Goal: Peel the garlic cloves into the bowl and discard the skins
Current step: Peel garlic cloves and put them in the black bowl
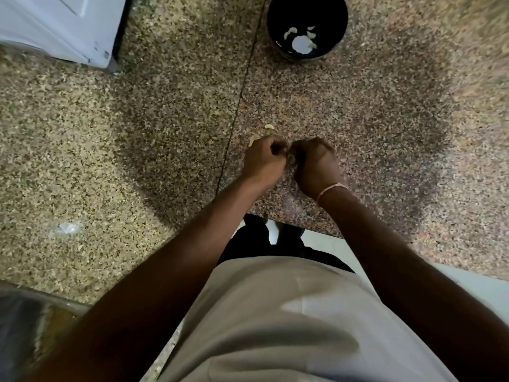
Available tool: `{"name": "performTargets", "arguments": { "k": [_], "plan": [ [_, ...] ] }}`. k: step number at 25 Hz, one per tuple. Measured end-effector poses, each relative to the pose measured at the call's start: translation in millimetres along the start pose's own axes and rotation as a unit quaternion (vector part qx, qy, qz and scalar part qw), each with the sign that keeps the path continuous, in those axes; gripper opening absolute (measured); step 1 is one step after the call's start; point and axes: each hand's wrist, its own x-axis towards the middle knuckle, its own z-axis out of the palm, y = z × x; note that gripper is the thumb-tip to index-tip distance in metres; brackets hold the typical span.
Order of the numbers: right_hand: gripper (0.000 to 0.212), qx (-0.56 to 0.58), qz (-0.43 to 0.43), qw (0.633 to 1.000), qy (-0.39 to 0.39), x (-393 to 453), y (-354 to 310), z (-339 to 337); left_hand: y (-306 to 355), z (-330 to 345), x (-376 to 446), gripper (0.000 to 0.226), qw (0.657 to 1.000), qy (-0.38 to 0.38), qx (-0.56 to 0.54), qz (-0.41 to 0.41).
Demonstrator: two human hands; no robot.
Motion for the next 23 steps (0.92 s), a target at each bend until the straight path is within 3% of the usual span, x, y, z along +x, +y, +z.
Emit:
{"name": "performTargets", "arguments": {
  "k": [4,9,12,16,20,23],
  "plan": [
    [0.038,0.009,0.023,0.999,0.037,17,19,-13,-8,-11,-4,0.024,0.994,0.031,-0.099,-0.031],
    [0.038,-0.098,-0.137,0.985,-0.024,16,6,-1,-5,-6,-9,0.018,0.999,0.044,-0.002,-0.03],
    [0.045,-0.115,-0.17,0.977,-0.049,-2,7,1,-1,-5,-12,0.018,0.998,0.055,0.043,-0.005],
    [0.056,-0.034,-0.065,0.997,0.029,-17,25,-7,-2,-4,-12,0.02,0.989,0.072,0.125,0.026],
    [0.027,-0.004,0.056,0.997,0.053,-30,32,-11,5,9,-13,0.023,0.985,0.048,0.158,0.049],
    [0.019,0.0,0.049,0.998,0.043,-25,13,0,14,20,-14,0.023,0.987,0.028,0.149,0.046]
  ]
}}
